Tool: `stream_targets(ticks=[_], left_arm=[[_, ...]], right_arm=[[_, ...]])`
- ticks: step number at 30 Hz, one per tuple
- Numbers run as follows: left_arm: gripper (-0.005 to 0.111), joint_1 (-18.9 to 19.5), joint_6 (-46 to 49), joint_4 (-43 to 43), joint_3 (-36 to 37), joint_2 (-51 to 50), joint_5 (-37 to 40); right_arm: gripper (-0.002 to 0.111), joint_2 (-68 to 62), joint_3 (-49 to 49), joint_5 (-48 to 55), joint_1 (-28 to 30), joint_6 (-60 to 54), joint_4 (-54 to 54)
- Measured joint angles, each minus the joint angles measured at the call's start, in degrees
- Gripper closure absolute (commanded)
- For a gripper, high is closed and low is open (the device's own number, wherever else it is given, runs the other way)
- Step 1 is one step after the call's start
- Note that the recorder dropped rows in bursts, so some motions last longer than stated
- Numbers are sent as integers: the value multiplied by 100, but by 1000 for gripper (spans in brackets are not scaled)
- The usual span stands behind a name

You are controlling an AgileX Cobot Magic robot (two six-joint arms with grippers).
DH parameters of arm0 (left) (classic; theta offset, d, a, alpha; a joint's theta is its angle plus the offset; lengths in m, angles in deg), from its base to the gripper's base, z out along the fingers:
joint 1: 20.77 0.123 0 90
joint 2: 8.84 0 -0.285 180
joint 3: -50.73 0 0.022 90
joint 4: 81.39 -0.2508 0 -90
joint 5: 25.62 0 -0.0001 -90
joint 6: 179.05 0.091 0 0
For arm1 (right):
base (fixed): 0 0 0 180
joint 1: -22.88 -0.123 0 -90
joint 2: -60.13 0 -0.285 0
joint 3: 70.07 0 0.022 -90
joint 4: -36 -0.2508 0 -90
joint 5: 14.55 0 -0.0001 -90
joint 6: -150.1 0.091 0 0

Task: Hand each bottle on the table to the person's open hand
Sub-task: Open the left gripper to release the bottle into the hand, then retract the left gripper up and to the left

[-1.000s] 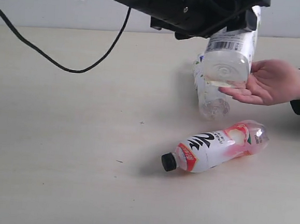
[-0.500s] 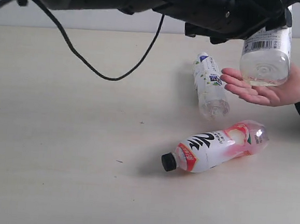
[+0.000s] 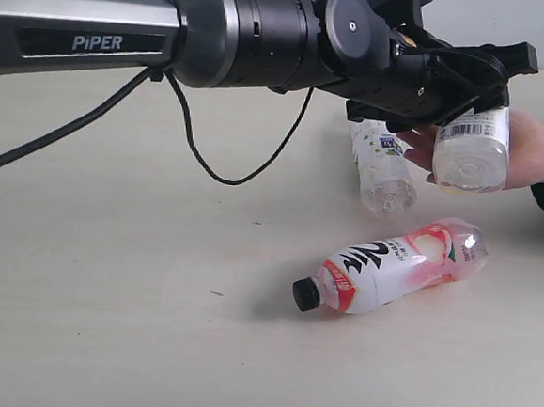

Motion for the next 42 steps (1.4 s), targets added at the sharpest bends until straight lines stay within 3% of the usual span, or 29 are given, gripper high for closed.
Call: stream_targets(ticks=[4,7,23,25,27,32,37,39,42], left_arm=[[30,0,0,0,-10,0,0],[17,0,21,0,-10,0,0],[17,107,581,-269,-10,586,660],[20,181,581,-451,-10,743,938],[37,275,581,-682,-10,927,1363],[106,377,581,-1378,-10,1187,2394],[107,388,581,-2060,47,1470,3355],[107,388,626,-2305,380,1773,3340],[107,388,756,-2564,1530,2483,2740]], right_arm=[[108,0,0,0,0,0,0],[108,0,0,0,0,0,0],[108,0,0,0,0,0,0],[108,0,0,0,0,0,0],[108,0,0,0,0,0,0],[108,0,0,0,0,0,0],[108,0,0,0,0,0,0],[108,0,0,0,0,0,0],[108,0,0,0,0,0,0]])
